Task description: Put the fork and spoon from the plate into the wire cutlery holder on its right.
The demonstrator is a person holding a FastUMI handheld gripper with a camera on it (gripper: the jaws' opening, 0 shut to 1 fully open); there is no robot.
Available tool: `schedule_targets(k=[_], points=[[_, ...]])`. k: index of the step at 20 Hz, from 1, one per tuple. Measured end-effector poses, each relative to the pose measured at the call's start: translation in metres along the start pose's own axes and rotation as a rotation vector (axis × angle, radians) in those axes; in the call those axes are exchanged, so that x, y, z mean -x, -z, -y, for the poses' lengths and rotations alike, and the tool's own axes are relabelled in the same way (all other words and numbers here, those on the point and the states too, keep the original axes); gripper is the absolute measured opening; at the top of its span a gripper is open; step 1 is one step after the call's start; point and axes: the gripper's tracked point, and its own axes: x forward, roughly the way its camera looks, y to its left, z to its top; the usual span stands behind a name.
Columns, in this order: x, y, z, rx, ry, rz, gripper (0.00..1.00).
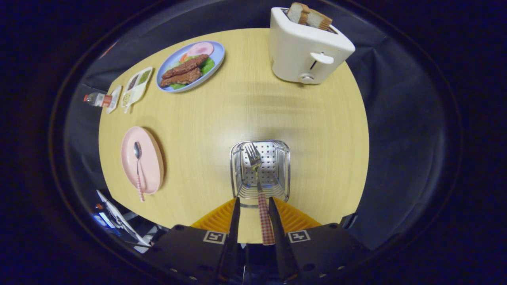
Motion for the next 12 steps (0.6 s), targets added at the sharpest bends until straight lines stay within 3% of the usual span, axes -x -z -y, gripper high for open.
schedule_targets(k=[7, 12], points=[[0.009, 0.018, -0.035, -0.041, -0.027, 0.180, 0.65], [0.019, 0.024, -0.056, -0.043, 0.023, 0.312, 0.94]])
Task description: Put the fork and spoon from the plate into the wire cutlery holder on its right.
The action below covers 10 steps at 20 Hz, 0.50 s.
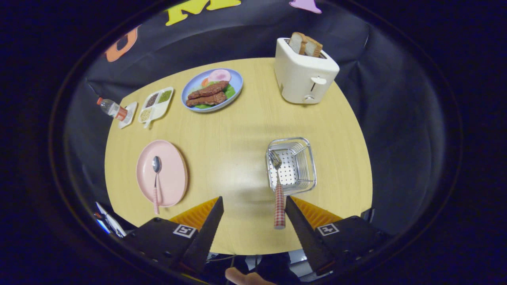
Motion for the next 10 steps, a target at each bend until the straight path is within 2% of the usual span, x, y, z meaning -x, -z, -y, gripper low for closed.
schedule_targets(k=[2, 7, 10], points=[[0.003, -0.002, -0.011, 0.029, 0.020, 0.059, 0.99], [0.007, 0.006, -0.062, 0.111, 0.001, 0.144, 0.98], [0.006, 0.018, -0.104, 0.117, -0.053, 0.156, 0.98]])
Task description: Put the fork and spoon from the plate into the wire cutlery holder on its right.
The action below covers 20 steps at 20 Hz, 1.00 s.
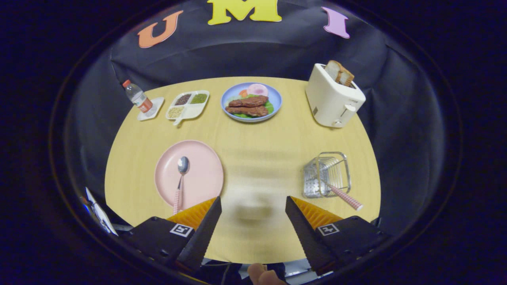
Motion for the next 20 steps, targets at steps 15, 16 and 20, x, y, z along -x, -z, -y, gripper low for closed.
schedule_targets(k=[15, 16, 20], points=[[-0.074, 0.038, -0.148, 0.055, -0.075, -0.016, 0.89], [-0.080, 0.040, -0.153, 0.062, -0.071, -0.019, 0.89], [-0.099, 0.044, -0.159, 0.056, -0.022, -0.028, 0.76]])
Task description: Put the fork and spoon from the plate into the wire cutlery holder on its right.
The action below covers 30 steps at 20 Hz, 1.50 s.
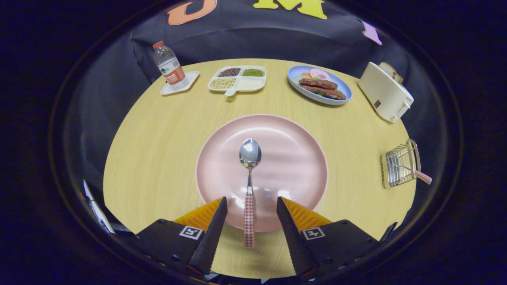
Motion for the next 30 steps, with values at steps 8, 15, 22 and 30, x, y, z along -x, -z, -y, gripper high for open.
schedule_targets(k=[8, 15, 22, 30], points=[[-0.024, 0.011, -0.004, -0.047, 0.064, -0.047, 0.32], [-0.019, 0.014, -0.019, -0.012, 0.027, -0.040, 0.06], [-0.002, 0.020, -0.012, -0.013, -0.004, -0.036, 0.06], [0.038, 0.017, 0.032, -0.039, -0.027, -0.034, 0.06]])
